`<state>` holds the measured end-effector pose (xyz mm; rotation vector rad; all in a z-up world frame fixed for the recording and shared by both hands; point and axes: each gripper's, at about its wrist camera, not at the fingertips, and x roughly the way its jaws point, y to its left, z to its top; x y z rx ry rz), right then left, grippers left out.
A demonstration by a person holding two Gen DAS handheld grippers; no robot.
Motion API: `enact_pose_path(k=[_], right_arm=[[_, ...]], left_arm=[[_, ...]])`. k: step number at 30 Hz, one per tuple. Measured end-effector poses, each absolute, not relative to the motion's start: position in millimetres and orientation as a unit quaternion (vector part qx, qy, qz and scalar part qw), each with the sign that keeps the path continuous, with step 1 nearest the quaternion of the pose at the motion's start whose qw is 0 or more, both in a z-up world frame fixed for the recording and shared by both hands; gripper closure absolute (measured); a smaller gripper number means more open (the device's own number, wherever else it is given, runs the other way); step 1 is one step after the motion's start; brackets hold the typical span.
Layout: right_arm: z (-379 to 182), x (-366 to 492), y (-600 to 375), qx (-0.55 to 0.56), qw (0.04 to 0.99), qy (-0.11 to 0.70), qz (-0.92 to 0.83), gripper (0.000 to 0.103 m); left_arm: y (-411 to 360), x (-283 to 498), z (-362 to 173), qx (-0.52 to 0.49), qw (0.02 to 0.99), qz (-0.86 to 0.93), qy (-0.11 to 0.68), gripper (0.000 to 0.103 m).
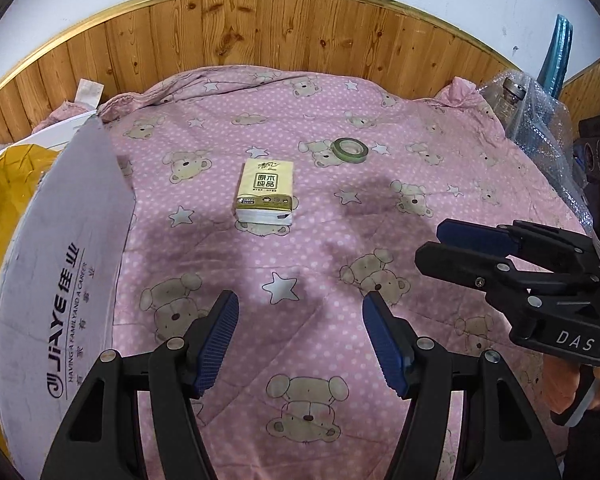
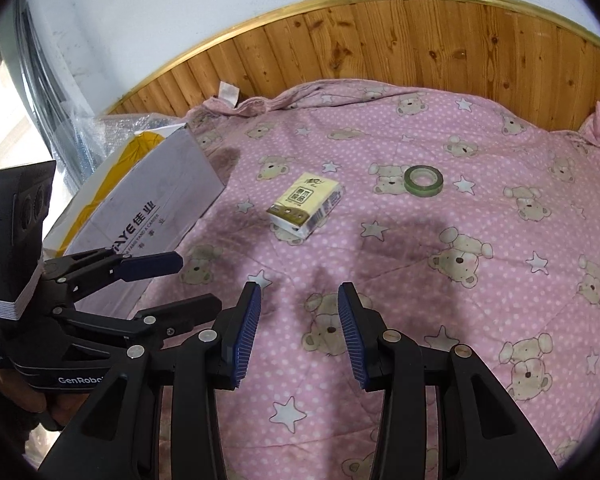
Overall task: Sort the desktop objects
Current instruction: 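Move the left tool to the tissue pack while the right tool approaches the green tape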
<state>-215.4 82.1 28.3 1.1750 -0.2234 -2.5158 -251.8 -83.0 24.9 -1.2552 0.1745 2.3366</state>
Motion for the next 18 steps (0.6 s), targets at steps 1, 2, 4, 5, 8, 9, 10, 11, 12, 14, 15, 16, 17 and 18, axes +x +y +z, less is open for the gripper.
enact_pose_path(k=[1, 2, 4, 5, 8, 9, 10, 11, 12, 14, 15, 16, 17, 18], right_arm=[[26, -219, 85, 0.416, 0.174, -0.080, -0.889, 0.060], [25, -222, 87, 0.417, 0.172, -0.081, -0.889, 0.060], [20, -230, 92, 0.419, 0.167, -0.084, -0.889, 0.060], [18, -233, 94, 0.420, 0.164, -0.085, -0.889, 0.060], [12, -244, 101, 0.422, 0.156, -0.088, -0.889, 0.059], [11, -248, 103, 0.423, 0.153, -0.089, -0.889, 0.059], [9, -251, 105, 0.424, 0.150, -0.090, -0.889, 0.059], [7, -255, 107, 0.424, 0.147, -0.092, -0.889, 0.059], [6, -258, 109, 0.424, 0.143, -0.092, -0.889, 0.059], [2, -265, 112, 0.426, 0.139, -0.095, -0.889, 0.058], [1, -268, 113, 0.427, 0.137, -0.095, -0.889, 0.058], [-1, -272, 114, 0.427, 0.136, -0.095, -0.889, 0.058], [-3, -275, 114, 0.428, 0.135, -0.095, -0.889, 0.058], [-4, -278, 115, 0.428, 0.133, -0.095, -0.889, 0.058]], left_arm=[[-80, -256, 23, -0.459, 0.240, 0.853, 0.065, 0.037], [-77, -260, 20, -0.460, 0.240, 0.852, 0.066, 0.037], [-72, -268, 16, -0.461, 0.242, 0.851, 0.065, 0.037], [-69, -273, 13, -0.461, 0.242, 0.851, 0.065, 0.037], [-63, -286, 5, -0.465, 0.241, 0.850, 0.062, 0.037], [-62, -290, 3, -0.466, 0.241, 0.849, 0.061, 0.037], [-61, -293, 1, -0.467, 0.242, 0.849, 0.060, 0.037], [-60, -296, -1, -0.467, 0.242, 0.848, 0.059, 0.037], [-60, -300, -4, -0.468, 0.242, 0.848, 0.058, 0.037], [-59, -306, -7, -0.470, 0.242, 0.847, 0.054, 0.037], [-60, -310, -9, -0.471, 0.242, 0.847, 0.052, 0.037], [-60, -313, -11, -0.472, 0.242, 0.846, 0.050, 0.037], [-60, -316, -13, -0.473, 0.241, 0.846, 0.049, 0.037], [-60, -319, -15, -0.474, 0.241, 0.846, 0.048, 0.037]])
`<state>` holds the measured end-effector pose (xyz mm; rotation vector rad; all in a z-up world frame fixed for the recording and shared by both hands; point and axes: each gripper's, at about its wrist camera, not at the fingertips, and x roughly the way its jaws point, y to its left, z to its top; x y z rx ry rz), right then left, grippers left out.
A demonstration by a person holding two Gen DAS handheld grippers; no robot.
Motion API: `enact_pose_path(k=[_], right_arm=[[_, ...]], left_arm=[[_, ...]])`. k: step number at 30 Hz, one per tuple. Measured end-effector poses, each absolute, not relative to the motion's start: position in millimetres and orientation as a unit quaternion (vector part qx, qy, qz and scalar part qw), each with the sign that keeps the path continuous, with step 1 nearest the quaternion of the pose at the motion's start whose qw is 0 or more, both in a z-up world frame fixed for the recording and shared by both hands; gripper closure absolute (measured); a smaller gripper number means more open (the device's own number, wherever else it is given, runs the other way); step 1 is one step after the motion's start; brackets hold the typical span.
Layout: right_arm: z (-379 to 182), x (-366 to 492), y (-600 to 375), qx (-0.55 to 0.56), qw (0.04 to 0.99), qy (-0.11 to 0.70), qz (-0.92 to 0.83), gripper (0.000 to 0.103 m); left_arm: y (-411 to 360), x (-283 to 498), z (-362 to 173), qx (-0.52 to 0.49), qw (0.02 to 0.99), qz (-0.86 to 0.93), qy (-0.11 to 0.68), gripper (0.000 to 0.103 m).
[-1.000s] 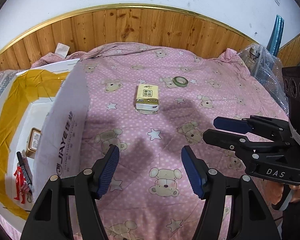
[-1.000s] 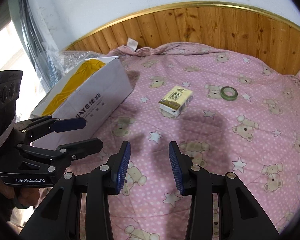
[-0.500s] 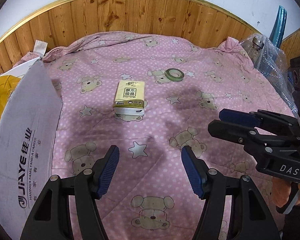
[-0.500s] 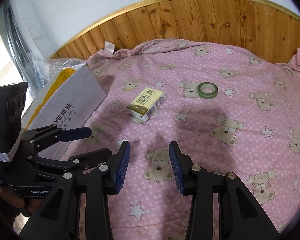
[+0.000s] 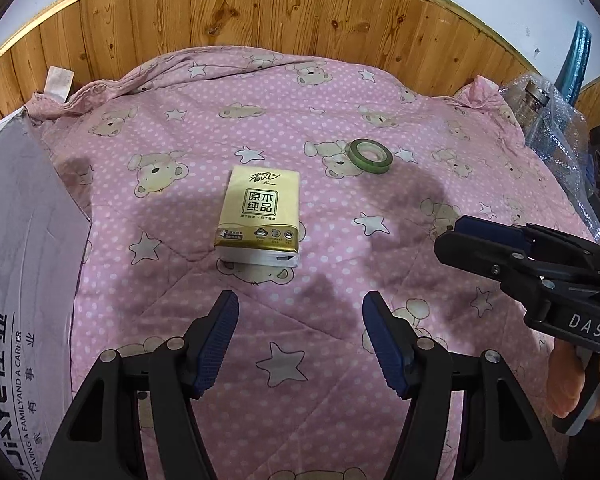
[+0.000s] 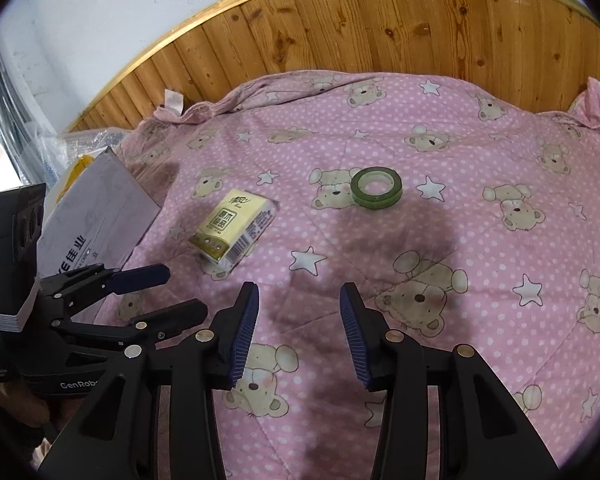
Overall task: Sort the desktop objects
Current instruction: 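Move the left tool to the tissue pack while the right tool approaches the green tape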
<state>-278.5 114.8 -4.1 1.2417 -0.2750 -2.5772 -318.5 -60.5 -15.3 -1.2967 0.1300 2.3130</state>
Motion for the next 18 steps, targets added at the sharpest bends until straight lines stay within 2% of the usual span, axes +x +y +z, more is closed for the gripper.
enact_pose_path(k=[6, 18], right_arm=[[-9, -298, 117, 0.425, 0.119, -0.080, -0.894, 0.054], [-25, -350, 137, 0.431, 0.085, -0.070, -0.895, 0.054]], left_arm=[[-62, -337, -28, -0.481, 0.236, 0.844, 0.033, 0.037], [-55, -368, -42, -0.476, 0.229, 0.849, 0.016, 0.035]])
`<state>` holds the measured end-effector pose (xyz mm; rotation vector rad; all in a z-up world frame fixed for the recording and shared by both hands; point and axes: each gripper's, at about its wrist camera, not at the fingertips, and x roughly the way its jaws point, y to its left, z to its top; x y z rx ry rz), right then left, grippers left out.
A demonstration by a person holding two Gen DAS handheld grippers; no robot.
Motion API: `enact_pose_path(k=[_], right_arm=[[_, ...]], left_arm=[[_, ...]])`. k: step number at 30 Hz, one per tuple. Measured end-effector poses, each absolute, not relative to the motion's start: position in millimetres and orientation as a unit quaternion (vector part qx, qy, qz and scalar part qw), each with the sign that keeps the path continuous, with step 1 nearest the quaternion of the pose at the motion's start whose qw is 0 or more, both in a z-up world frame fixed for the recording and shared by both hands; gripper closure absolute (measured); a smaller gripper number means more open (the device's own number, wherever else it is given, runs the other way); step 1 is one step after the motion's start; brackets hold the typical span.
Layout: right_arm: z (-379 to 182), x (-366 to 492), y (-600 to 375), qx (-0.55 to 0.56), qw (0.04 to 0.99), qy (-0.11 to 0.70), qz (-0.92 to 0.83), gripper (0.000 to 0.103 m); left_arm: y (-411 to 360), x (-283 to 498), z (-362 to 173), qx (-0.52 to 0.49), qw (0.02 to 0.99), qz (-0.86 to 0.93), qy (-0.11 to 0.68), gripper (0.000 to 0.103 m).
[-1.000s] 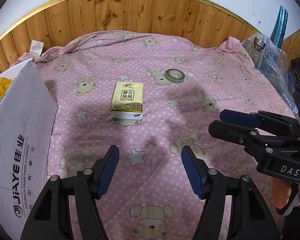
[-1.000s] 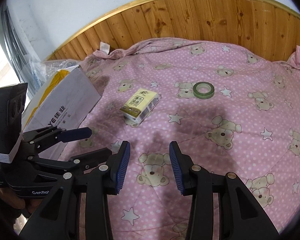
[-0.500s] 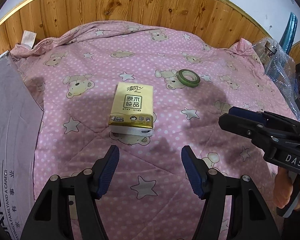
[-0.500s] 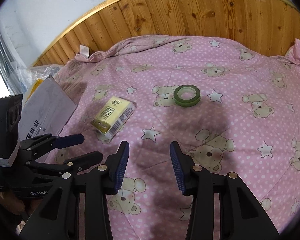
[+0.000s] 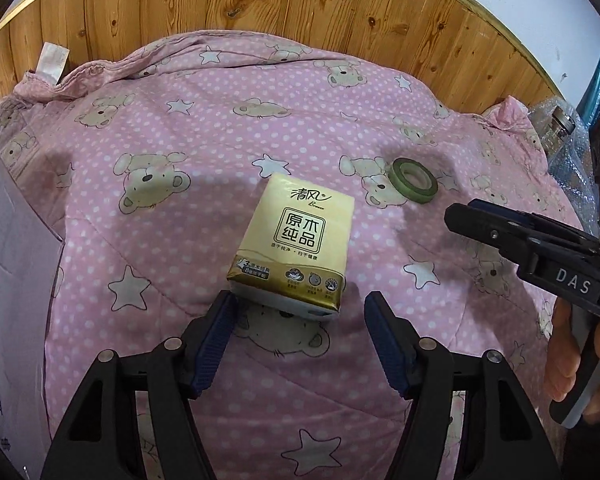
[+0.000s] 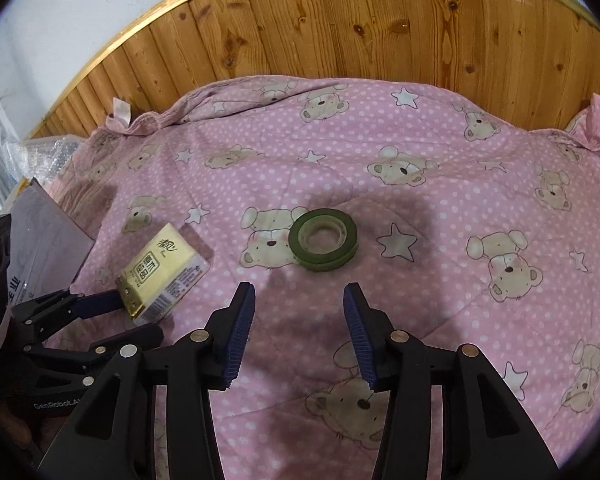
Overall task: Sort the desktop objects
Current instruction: 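Move the left tool to the tissue pack while the right tool approaches the green tape, then grasp the tissue pack with the left tool while the right tool grasps the green tape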
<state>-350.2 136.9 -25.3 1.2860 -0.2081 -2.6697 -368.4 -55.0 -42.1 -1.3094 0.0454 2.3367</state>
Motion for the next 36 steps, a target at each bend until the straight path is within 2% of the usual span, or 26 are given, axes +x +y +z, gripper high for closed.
enact_pose_path(k=[10, 28, 33, 36], right_arm=[[-43, -379, 136, 0.437, 0.091, -0.070, -0.892, 0.054], [-44, -405, 134, 0.418, 0.100, -0.069, -0.900, 0.048], [-45, -409, 133, 0.420, 0.102, -0.069, -0.899, 0.040], [-46, -412, 128, 0.425, 0.097, -0.055, -0.898, 0.038]], left_arm=[[-61, -381, -43, -0.462, 0.224, 0.858, 0.018, 0.035], [-44, -403, -46, -0.451, 0.228, 0.862, 0.017, 0.035], [-43, -407, -46, -0.451, 0.227, 0.863, 0.017, 0.035], [-42, -409, -46, -0.451, 0.227, 0.863, 0.015, 0.035]])
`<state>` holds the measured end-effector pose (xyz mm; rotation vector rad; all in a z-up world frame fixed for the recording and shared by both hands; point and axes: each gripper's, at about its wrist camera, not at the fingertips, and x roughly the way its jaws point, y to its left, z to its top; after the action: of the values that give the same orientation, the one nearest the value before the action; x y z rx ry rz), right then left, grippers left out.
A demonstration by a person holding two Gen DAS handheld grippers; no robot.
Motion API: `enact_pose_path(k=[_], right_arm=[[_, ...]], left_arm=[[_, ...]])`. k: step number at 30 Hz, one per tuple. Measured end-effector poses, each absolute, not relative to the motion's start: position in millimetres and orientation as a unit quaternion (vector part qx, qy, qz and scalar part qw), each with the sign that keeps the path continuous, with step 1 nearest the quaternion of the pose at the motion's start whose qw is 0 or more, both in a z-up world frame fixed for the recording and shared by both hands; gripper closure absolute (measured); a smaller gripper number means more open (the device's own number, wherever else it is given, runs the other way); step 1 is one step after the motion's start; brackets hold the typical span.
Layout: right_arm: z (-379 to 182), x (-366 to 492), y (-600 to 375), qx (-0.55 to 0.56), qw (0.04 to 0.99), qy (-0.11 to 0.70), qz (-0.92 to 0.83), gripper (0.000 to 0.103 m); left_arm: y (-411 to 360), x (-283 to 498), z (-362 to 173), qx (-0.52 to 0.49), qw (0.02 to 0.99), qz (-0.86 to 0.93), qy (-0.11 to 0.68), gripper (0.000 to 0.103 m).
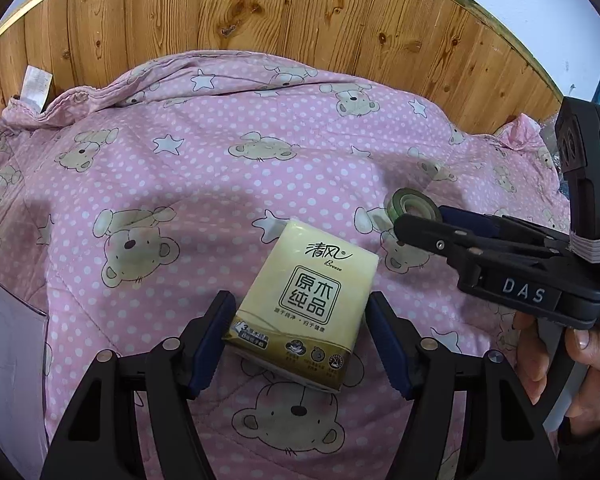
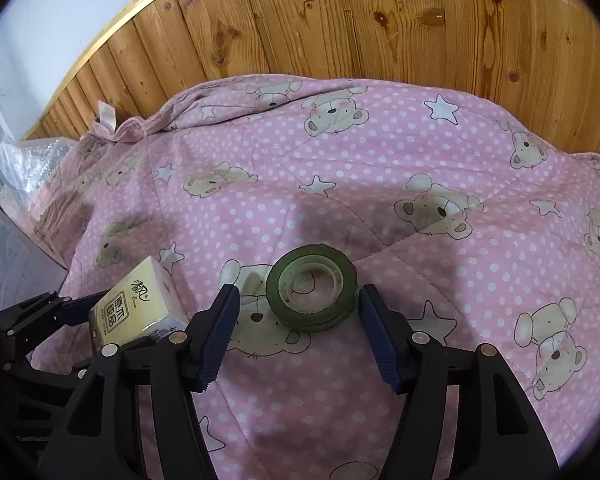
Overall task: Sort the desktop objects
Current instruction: 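Grasp the tissue pack with the left tool while the right tool grasps the green tape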
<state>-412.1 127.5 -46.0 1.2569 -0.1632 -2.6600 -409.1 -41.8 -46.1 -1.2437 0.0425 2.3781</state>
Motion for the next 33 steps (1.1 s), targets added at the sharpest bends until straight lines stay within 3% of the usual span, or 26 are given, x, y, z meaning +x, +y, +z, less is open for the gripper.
enact_pose_path(k=[3, 6, 9, 13, 33], right_arm=[[-47, -412, 122, 0.426, 0.088, -0.038, -0.900, 0.040], [-47, -410, 125, 0.425, 0.076, -0.037, -0.901, 0.053], [-47, -406, 129, 0.425, 0.080, -0.045, -0.900, 0.054], [-45, -398, 128, 0.428, 0.083, -0.041, -0.899, 0.054], [-22, -281, 99, 0.443, 0.141, -0.040, -0.884, 0.054]], left_arm=[[-38, -410, -47, -0.452, 0.226, 0.863, 0.025, 0.034], [-31, -407, -47, -0.451, 0.225, 0.862, 0.052, 0.036], [-27, -401, -46, -0.447, 0.231, 0.861, 0.070, 0.045], [-28, -395, -46, -0.447, 0.235, 0.860, 0.071, 0.049], [-56, -301, -33, -0.462, 0.253, 0.847, 0.075, 0.049]])
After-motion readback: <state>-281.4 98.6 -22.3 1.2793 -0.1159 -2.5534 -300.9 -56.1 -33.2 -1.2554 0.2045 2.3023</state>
